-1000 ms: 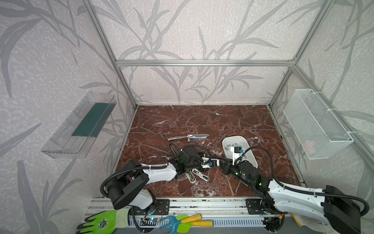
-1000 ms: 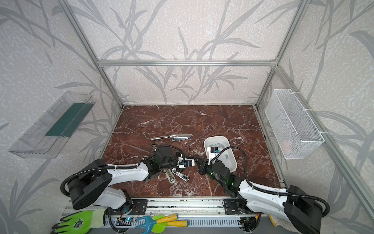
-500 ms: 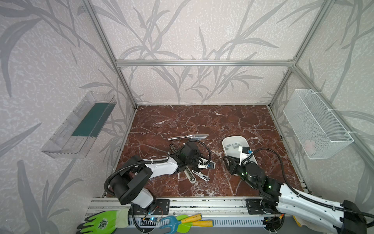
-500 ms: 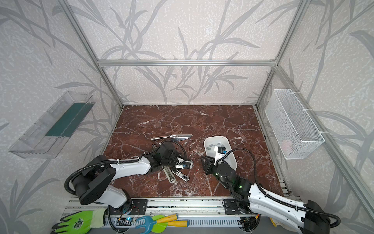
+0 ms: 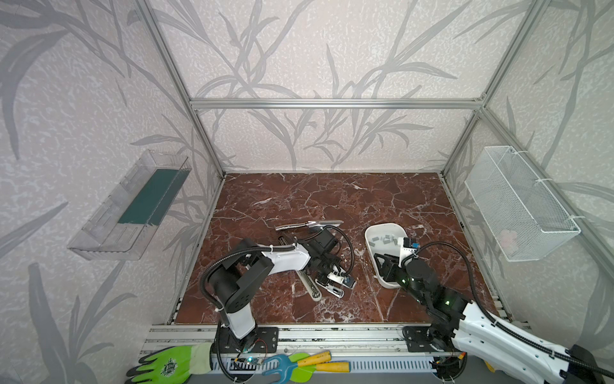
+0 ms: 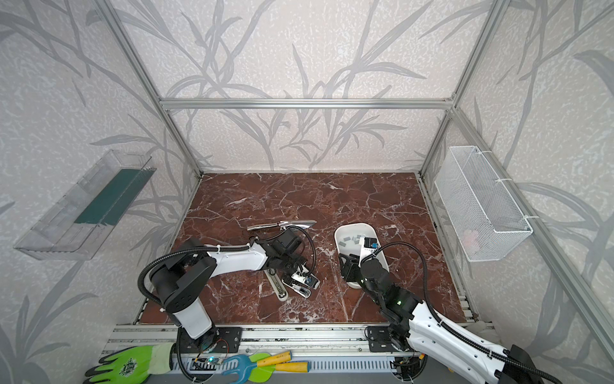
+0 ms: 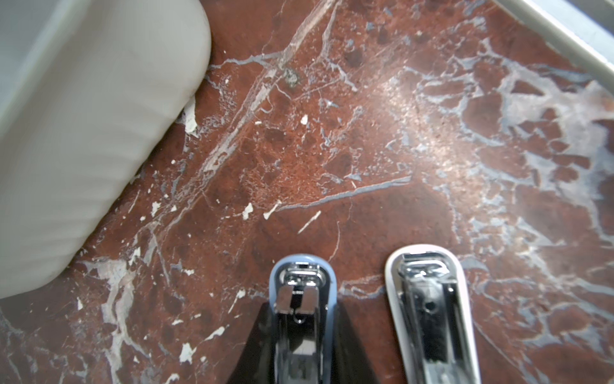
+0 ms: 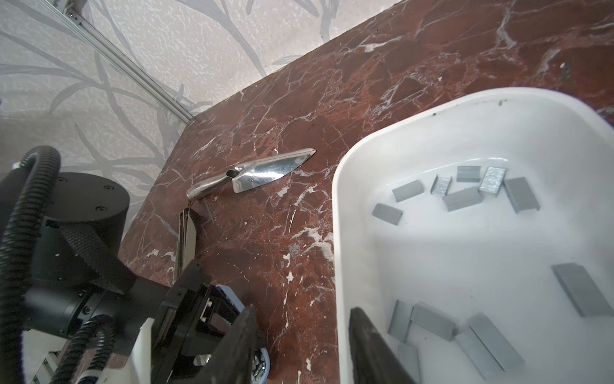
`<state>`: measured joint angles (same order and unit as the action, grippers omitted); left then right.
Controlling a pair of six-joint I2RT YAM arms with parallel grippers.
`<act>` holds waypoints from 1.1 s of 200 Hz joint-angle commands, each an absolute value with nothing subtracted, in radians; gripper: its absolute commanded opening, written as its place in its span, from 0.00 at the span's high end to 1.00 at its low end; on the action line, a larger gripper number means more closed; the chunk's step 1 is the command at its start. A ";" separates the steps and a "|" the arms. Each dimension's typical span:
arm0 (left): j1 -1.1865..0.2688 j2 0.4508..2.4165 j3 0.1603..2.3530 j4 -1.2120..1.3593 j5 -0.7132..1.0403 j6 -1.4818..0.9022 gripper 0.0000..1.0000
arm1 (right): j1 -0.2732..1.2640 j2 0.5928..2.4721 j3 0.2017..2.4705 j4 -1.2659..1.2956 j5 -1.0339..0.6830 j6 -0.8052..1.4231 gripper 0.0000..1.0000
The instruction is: Load the staples into the stapler
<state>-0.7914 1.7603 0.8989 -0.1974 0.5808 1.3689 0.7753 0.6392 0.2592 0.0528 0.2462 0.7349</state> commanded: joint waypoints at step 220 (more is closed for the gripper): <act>-0.750 1.544 0.916 -0.108 0.558 1.244 0.55 | 0.439 1.104 0.593 -0.167 0.237 0.644 0.54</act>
<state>-0.7712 1.6661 0.9966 -0.3016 0.5499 1.3899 0.4721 1.0183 0.5171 -0.1314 0.2134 0.6666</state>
